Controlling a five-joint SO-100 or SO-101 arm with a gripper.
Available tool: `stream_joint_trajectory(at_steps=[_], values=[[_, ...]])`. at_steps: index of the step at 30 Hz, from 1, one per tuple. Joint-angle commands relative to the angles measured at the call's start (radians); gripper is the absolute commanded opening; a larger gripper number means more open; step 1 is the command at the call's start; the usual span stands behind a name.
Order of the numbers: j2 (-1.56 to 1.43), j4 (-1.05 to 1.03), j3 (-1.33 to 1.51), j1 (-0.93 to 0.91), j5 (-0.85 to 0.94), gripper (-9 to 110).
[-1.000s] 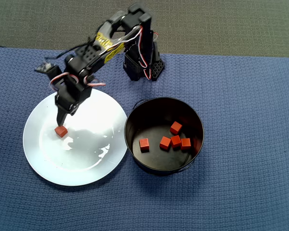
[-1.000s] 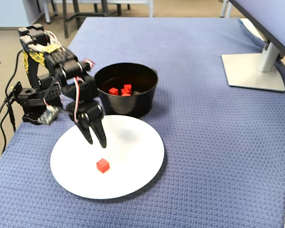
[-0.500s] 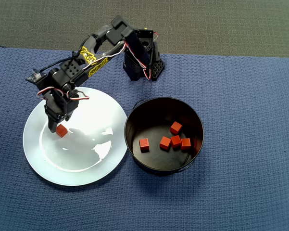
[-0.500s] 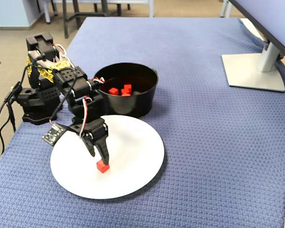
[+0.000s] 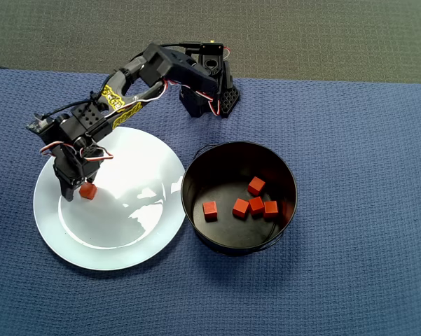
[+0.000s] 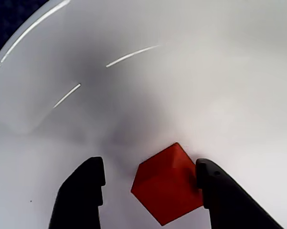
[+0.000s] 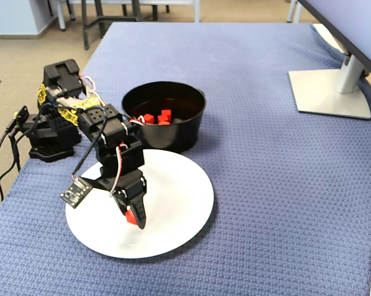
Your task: Pick up the red cubes from the white plate and place them in the black recipient
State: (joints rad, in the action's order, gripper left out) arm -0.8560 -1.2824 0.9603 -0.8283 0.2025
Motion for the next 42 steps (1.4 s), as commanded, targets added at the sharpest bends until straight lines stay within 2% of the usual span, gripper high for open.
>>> stream_joint_trajectory(at_steps=[1,20,31,42], values=[[-0.009,-0.009,-0.081,0.0,0.006,13],[-0.089,0.049,0.066,0.071,0.086,17],[-0.101,0.054,0.069,0.066,0.092,2],[-0.153,0.035,0.072,0.04,0.084,0]])
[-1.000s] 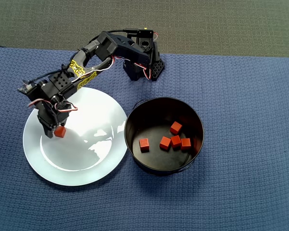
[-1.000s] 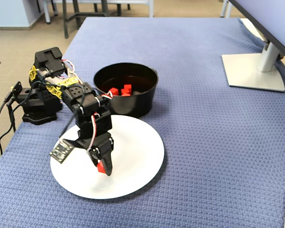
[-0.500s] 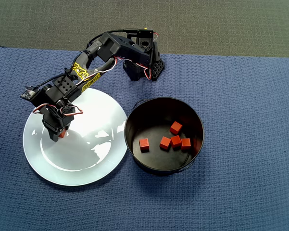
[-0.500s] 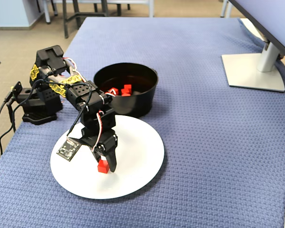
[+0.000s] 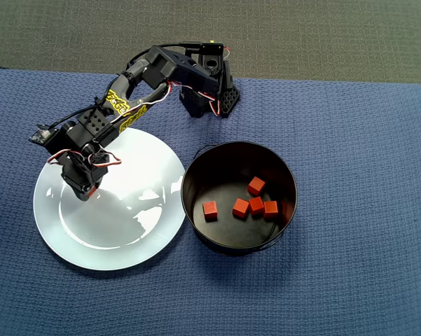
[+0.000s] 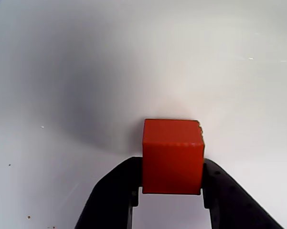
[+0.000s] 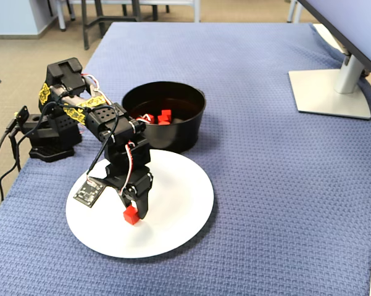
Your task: Pick up the red cubes from the white plate and place them in the black recipient
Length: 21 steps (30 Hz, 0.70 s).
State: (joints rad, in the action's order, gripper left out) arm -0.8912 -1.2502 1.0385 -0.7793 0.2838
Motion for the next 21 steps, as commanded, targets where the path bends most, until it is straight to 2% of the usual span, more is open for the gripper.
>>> stream_joint_trajectory(at_steps=[1,6,12,21], values=[[-0.14,-0.008,-0.006,-0.014,-0.003,0],[-0.321,-0.006,0.021,-0.011,-0.034,0],[-0.637,-0.117,0.072,0.107,-0.144,0],[-1.126,-0.19,0.353,0.489,-0.308,0]])
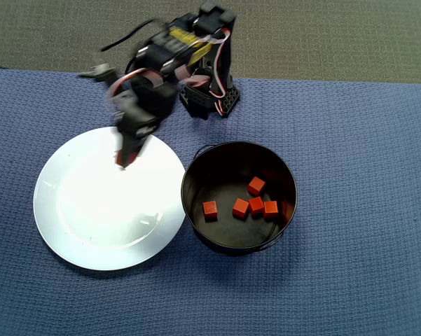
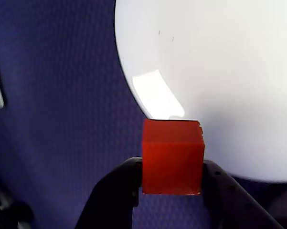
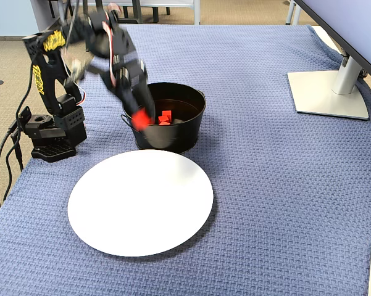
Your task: Pick up the red cubes from the white plate and place them in the black recipient
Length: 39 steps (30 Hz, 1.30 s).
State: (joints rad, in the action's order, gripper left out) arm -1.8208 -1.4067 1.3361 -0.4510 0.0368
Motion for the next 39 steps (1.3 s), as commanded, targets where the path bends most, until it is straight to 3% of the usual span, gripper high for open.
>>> stream_joint_trajectory(at_steps=[1,11,14,20,33,39], values=[[-0.233,-0.034,0.086,0.209,-0.074,0],[-0.469,0.092,0.426,0.563,0.015,0],[-0.476,0.103,0.471,0.614,0.051,23],[-0.468,0.114,0.494,0.571,0.078,27],[-0.726,0.041,0.785,0.255,0.242,12],[-0.825,0.137,1.019,0.149,0.307,11]])
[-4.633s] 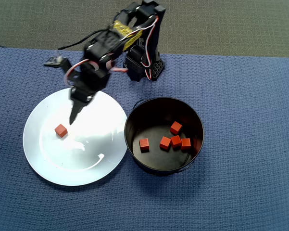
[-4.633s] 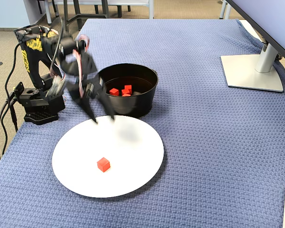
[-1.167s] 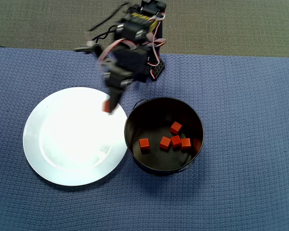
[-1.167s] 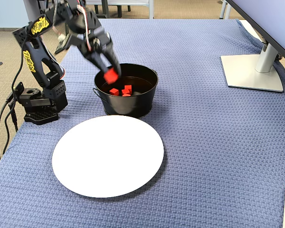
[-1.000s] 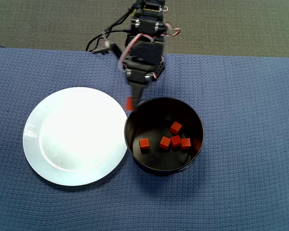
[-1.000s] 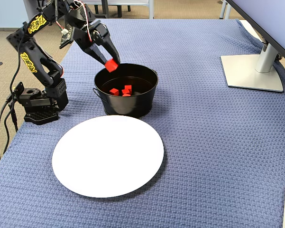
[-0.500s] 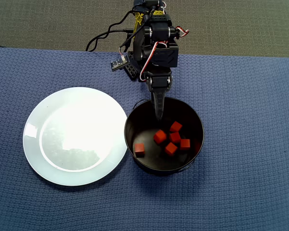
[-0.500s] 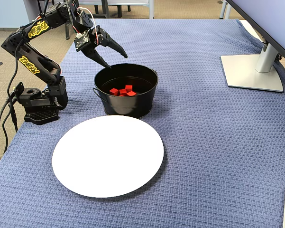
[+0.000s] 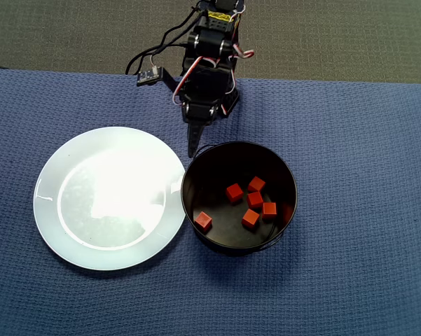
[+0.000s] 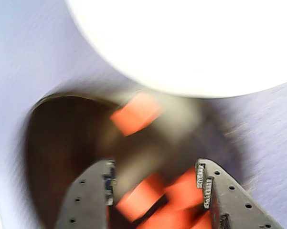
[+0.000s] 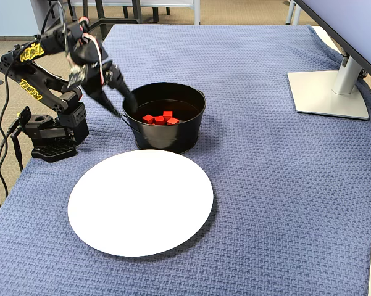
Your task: Pick up the red cubes from the white plate and place them in the black recipient
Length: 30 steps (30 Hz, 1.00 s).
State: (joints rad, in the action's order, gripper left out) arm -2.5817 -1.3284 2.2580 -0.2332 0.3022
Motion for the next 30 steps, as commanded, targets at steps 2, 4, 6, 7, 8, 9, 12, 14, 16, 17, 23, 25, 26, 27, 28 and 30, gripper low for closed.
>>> stream_joint_trajectory(at_steps=[2,4,6,7,8,9,12,14,16,17,23,25,26,27,28,30], values=[[-0.106,0.071,0.16,-0.074,0.046,11],[-0.155,0.071,0.222,-0.067,0.051,11],[-0.196,0.077,0.284,-0.063,0.054,12],[-0.212,0.081,0.307,-0.061,0.052,12],[-0.224,0.081,0.33,-0.06,0.054,12],[-0.232,0.081,0.348,-0.058,0.058,12],[-0.209,0.118,0.382,-0.057,0.067,12],[-0.206,0.156,0.42,-0.063,0.067,12],[-0.229,0.184,0.46,-0.075,0.075,12],[-0.236,0.195,0.482,-0.083,0.08,12],[-0.236,0.258,0.548,-0.078,0.018,12],[-0.236,0.276,0.557,-0.095,-0.028,12],[-0.236,0.287,0.572,-0.092,-0.034,12],[-0.242,0.287,0.575,-0.086,-0.032,12],[-0.245,0.29,0.575,-0.087,-0.043,12],[-0.252,0.291,0.58,-0.086,-0.054,11]])
